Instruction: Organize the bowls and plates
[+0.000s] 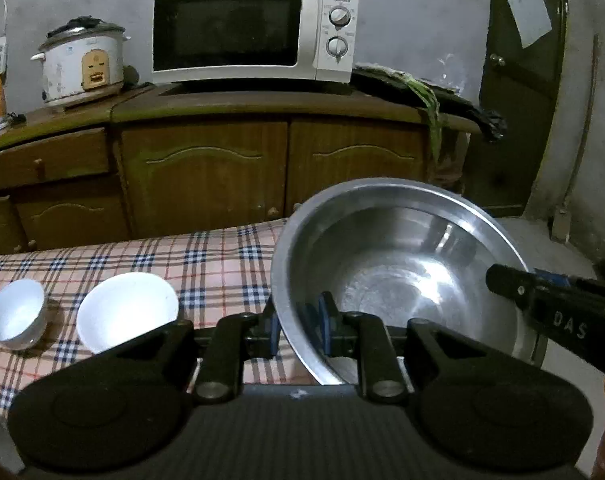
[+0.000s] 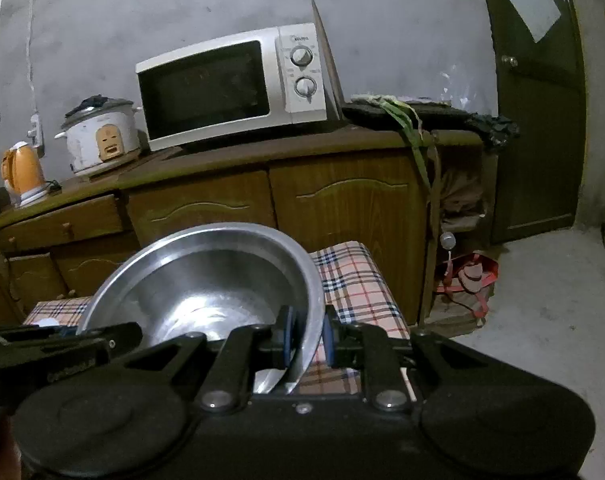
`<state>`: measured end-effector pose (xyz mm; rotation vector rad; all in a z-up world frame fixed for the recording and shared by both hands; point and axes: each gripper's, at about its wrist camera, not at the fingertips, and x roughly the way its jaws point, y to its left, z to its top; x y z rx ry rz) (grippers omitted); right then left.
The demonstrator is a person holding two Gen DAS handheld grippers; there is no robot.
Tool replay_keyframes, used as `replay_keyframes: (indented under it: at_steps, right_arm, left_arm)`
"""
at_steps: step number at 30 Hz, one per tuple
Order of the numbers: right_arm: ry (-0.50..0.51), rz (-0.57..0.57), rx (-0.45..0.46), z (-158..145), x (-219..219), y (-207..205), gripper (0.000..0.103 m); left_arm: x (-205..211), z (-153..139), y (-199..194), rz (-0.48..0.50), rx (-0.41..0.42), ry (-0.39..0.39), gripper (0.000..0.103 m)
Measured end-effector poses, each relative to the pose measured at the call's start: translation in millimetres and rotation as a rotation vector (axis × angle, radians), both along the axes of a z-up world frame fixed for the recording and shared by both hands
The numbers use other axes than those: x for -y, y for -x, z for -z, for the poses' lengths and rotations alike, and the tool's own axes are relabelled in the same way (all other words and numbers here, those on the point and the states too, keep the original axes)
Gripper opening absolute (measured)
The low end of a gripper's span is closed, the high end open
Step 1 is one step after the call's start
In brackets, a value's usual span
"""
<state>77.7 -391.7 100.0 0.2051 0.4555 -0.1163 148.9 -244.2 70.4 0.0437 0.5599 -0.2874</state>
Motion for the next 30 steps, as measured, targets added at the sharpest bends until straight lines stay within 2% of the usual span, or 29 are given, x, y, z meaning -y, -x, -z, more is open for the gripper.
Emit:
replay_keyframes:
  at_steps: [11,20,30]
  right_arm:
    - [0.019,-0.033,0.003,14.5,-29.8,50.9,0.021]
    - [0.029,-0.053,-0.013,33.8,-50.6,71.6,0.021]
    - [0.033,-0.08,-0.075,81.5,-74.5,84.0,0.024]
  left_arm:
    - [-24.0,15.4,42.9,-0.041,0.001,0.022,0.02]
    - [-38.4,34.8,65.1,-0.053,0.001,0.004,0.02]
    - [-52.7,69.9,75.7,-0.08,-0.03,-0.042,0.02]
